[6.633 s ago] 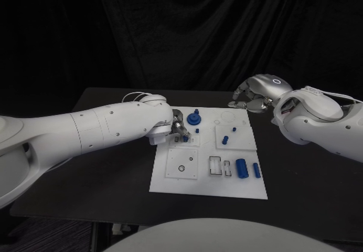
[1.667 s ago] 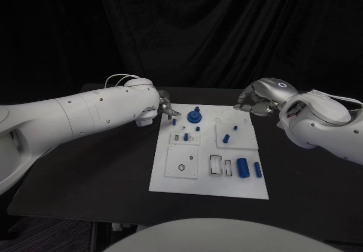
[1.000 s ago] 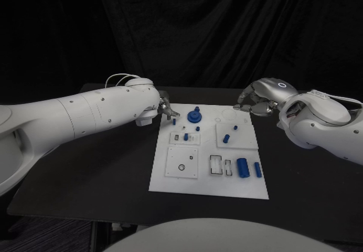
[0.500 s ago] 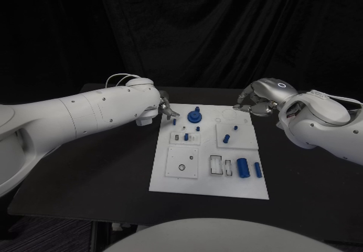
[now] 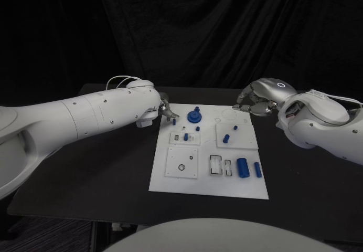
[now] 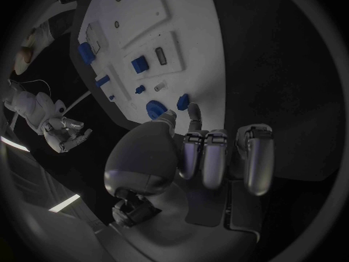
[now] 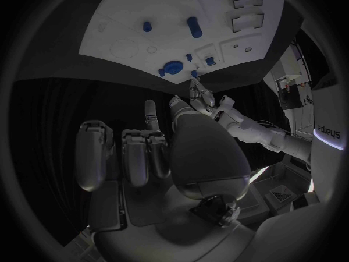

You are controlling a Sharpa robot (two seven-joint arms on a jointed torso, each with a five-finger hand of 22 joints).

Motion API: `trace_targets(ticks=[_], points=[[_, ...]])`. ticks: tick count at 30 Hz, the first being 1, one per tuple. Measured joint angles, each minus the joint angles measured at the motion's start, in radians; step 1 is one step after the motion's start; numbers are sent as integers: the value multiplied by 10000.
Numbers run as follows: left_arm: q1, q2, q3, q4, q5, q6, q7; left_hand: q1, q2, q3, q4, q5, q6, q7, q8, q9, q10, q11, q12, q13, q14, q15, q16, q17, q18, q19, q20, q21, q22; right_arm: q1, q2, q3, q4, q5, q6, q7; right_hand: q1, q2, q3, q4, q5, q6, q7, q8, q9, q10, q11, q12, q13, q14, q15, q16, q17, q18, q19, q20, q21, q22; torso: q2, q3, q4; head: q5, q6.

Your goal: Assemble the parts on the task board

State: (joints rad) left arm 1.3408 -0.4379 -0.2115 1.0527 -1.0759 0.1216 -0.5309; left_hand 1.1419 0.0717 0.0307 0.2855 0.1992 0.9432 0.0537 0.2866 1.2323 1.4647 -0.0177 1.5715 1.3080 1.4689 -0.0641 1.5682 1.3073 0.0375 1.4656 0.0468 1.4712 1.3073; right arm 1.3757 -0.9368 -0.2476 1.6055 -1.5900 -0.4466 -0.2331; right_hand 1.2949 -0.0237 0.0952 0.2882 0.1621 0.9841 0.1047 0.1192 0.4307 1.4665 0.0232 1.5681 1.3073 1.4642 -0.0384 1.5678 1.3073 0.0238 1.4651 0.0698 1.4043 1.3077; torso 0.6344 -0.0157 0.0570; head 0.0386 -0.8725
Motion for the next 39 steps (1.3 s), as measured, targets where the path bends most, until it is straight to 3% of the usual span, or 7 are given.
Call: trace_targets(ticks=[11, 15, 26, 39], points=[[-58, 2, 0, -20, -1, -1, 37, 85, 85, -27, 27, 116, -239, 82, -218, -1, 0, 72, 0, 0, -15, 59, 0, 8, 0, 0, 74, -91, 0, 0, 10, -4, -8, 0, 8, 1, 0, 0, 0, 0, 0, 0, 0, 0, 0, 0, 0, 0, 0, 0, 0, 0, 0, 0, 0, 0, 0, -1, 1, 0, -1, 3, 0], [-62, 2, 0, -31, -2, -2, 62, 118, 119, -27, 27, 382, -284, 105, -301, -1, 19, 91, 0, 0, -36, 109, 0, 8, 0, -36, 110, -142, 0, 0, 14, -3, -13, 0, 11, 1, 0, 0, 0, 0, 0, 0, 0, 0, 1, 0, 0, 0, 0, 0, 0, 0, 0, 0, 0, 0, 0, -2, 4, 1, -1, -10, 0], [-71, 31, 0, -45, -3, 1, 120, 284, 119, -27, 27, 665, -284, 105, -389, 28, 27, 98, 0, 0, -36, 108, 0, 7, 0, -72, 144, -156, 0, 0, 39, 0, -27, 0, 24, 0, 0, 0, 0, 0, 0, 0, 0, 0, 1, 0, 0, 0, 0, 0, 0, 0, 0, -1, 0, 0, 0, -3, 9, 3, 5, -36, 0], [-78, 62, 0, -49, -3, 23, 177, 385, 167, 29, -29, 733, -284, 105, -427, 38, 27, 98, 0, 1, -36, 108, 0, 5, 0, -72, 144, -195, 0, 0, 62, -1, -45, 0, 46, -1, 0, 0, 0, 0, 0, 0, 0, 0, -12, 0, 0, 0, 0, 0, 0, 0, 0, 0, 0, 0, 0, -3, 5, 3, -3, -35, 0]])
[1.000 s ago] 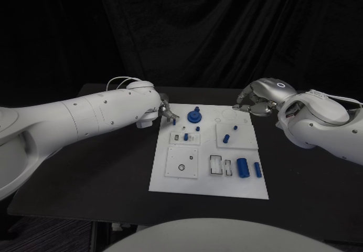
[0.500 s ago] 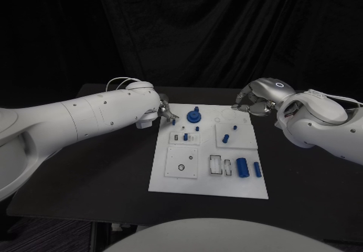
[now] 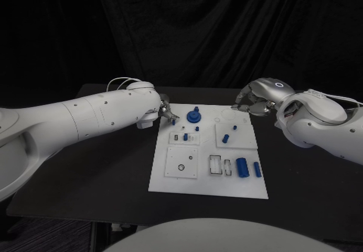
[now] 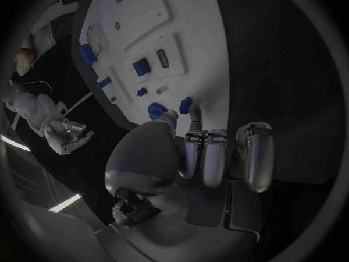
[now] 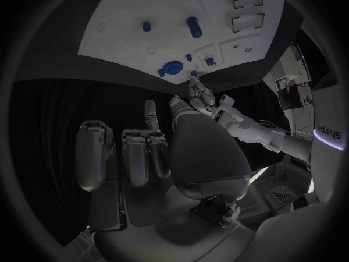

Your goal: Assemble the parts on the task board

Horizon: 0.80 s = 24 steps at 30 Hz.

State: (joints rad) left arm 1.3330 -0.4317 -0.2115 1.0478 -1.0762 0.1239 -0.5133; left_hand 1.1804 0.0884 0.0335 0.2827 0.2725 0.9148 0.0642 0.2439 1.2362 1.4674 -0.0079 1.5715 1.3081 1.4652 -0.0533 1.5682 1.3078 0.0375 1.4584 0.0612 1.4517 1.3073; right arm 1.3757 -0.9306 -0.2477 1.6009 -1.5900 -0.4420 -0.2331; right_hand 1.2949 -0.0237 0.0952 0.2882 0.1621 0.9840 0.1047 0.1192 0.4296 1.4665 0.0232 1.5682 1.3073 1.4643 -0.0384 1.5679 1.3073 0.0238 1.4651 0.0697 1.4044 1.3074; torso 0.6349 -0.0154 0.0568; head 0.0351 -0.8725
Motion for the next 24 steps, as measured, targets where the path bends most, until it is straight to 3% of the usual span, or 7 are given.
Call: trace_targets(ticks=[24], points=[[-42, 71, 0, -38, -1, 81, 0, 374, 11, 307, -138, -23, 0, 0, -107, 47, 0, -1, 0, 0, 0, -1, 0, -2, -1, -36, 35, -50, 8, 0, 23, 0, -11, 0, 31, -1, 0, 0, 0, 0, 0, 0, 0, 0, 1, 0, 0, 0, 0, 0, 0, 0, 0, 0, 0, 0, 0, 7, 5, 1, 6, -8, 0]])
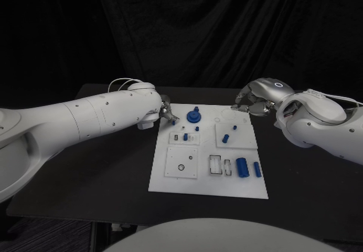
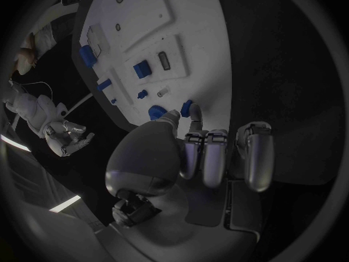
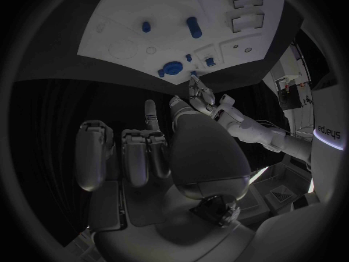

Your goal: Assemble the parts on the task board

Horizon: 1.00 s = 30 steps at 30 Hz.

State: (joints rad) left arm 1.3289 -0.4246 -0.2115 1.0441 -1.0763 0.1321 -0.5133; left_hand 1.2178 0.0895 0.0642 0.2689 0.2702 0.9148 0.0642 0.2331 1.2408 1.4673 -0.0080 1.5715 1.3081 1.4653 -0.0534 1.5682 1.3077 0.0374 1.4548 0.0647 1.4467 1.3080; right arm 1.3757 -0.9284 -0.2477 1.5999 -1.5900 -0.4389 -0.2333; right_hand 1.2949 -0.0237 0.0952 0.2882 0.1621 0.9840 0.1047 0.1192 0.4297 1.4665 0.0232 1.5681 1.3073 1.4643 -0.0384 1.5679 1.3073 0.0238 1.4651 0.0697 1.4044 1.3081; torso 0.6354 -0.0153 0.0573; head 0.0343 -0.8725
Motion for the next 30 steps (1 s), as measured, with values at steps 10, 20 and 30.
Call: trace_targets(ticks=[10, 20, 30], points=[[-6, -1, 0, -9, 0, 39, 3, 204, -8, 261, -41, -3, 0, 0, -87, 26, -1, 0, 0, 0, 0, 0, 0, -1, 1, 0, 0, -39, -1, 0, 14, 0, -7, 0, 11, -1, 0, 0, 0, 0, 0, 0, 0, 0, 0, 0, 0, 0, 0, 0, 0, 0, 0, 0, 0, 0, 0, -1, -3, -1, 1, 11, 0], [-10, -7, 4, -11, -1, 87, 9, 405, -120, 746, -110, 42, 1, 0, -191, 26, -1, -1, 0, 1, 0, 0, 0, -2, 0, 0, 0, -39, -2, 0, 26, 0, -16, 0, 20, -3, 0, 0, 0, 0, 0, 0, 0, 0, 1, 0, 0, 0, 0, 0, 0, 0, 8, 0, 0, 0, 0, -3, -6, -1, 2, 40, 0], [-18, -14, 6, -20, -1, 135, 29, 540, -255, 1275, -112, 42, 68, -67, -321, -57, -1, -1, 0, 0, -1, 0, 0, -2, 0, 0, 0, -78, -2, 0, 26, 0, -18, 0, 20, -3, 0, 0, 0, 0, 0, 36, 36, 0, 1, 0, 0, 0, 0, 0, 0, 0, 7, 0, 0, 0, 0, -3, -7, -1, 8, 46, 0]])
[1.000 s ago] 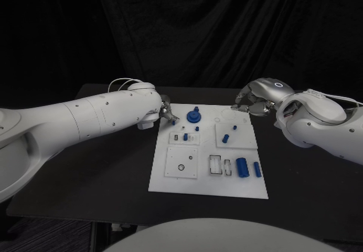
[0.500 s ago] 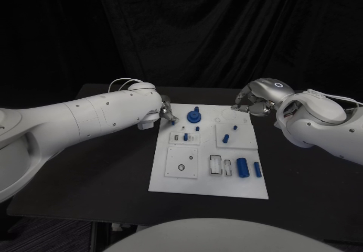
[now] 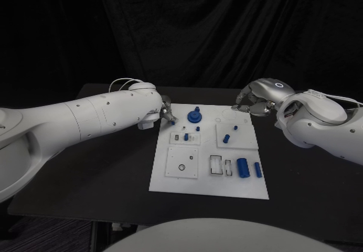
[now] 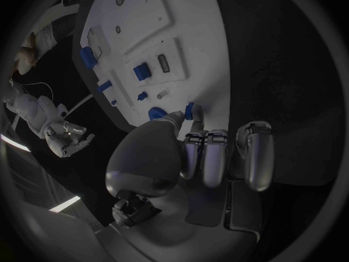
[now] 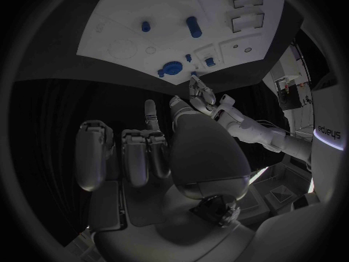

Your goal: Assemble the parts on the task board

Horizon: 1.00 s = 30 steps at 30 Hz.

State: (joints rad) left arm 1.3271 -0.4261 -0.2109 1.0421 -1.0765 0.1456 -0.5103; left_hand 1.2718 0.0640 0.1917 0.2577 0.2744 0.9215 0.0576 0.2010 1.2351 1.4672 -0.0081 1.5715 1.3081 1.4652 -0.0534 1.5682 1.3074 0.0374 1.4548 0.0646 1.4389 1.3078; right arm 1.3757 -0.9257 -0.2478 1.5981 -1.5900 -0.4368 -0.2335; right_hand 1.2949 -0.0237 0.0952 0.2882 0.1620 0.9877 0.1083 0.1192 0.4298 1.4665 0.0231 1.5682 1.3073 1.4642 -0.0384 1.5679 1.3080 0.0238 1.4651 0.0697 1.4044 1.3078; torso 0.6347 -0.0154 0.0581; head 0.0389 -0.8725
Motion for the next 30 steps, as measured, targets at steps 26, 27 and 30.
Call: trace_targets(ticks=[26, 27, 30], points=[[-46, -263, -6, 331, -3, -131, 306, -598, -1144, 2910, -371, -87, 623, -81, -233, -33, -1, -1, 0, -2, 0, 0, 0, -1, 1, 0, 0, -77, -2, 0, -39, 0, 2, 0, 0, -6, 0, 0, 0, 0, 0, 0, 0, -3, 1, 0, 0, 0, 0, 0, 0, 0, -2, 0, 0, 0, 0, -3, 1, 0, 2, 74, 0], [-46, -313, -6, 407, -3, -162, 316, -603, -1149, 2947, -387, -87, 639, -94, -234, -37, -1, -1, 0, -2, 0, 0, 0, -1, 1, 0, 0, -77, -2, 0, -49, 0, 2, 0, 0, -7, 0, 0, 0, 0, 0, 0, 0, -36, 1, 0, 0, 0, 0, 0, 0, 0, -3, 0, 0, 0, 0, -3, -1, 0, 5, 74, 0], [-47, -538, -5, 746, -3, -281, 338, -669, -1215, 3080, -452, -134, 714, -100, -269, -41, -1, -1, 0, -1, 0, 0, 0, -1, 1, -4, -4, -77, -2, 0, -87, 0, 1, 0, 0, -9, 0, 0, 0, 0, 0, 0, 0, -40, -4, 0, 1, 0, 0, 0, 0, 0, -3, 0, 0, 0, 0, -3, -10, 2, 10, 60, 0]])
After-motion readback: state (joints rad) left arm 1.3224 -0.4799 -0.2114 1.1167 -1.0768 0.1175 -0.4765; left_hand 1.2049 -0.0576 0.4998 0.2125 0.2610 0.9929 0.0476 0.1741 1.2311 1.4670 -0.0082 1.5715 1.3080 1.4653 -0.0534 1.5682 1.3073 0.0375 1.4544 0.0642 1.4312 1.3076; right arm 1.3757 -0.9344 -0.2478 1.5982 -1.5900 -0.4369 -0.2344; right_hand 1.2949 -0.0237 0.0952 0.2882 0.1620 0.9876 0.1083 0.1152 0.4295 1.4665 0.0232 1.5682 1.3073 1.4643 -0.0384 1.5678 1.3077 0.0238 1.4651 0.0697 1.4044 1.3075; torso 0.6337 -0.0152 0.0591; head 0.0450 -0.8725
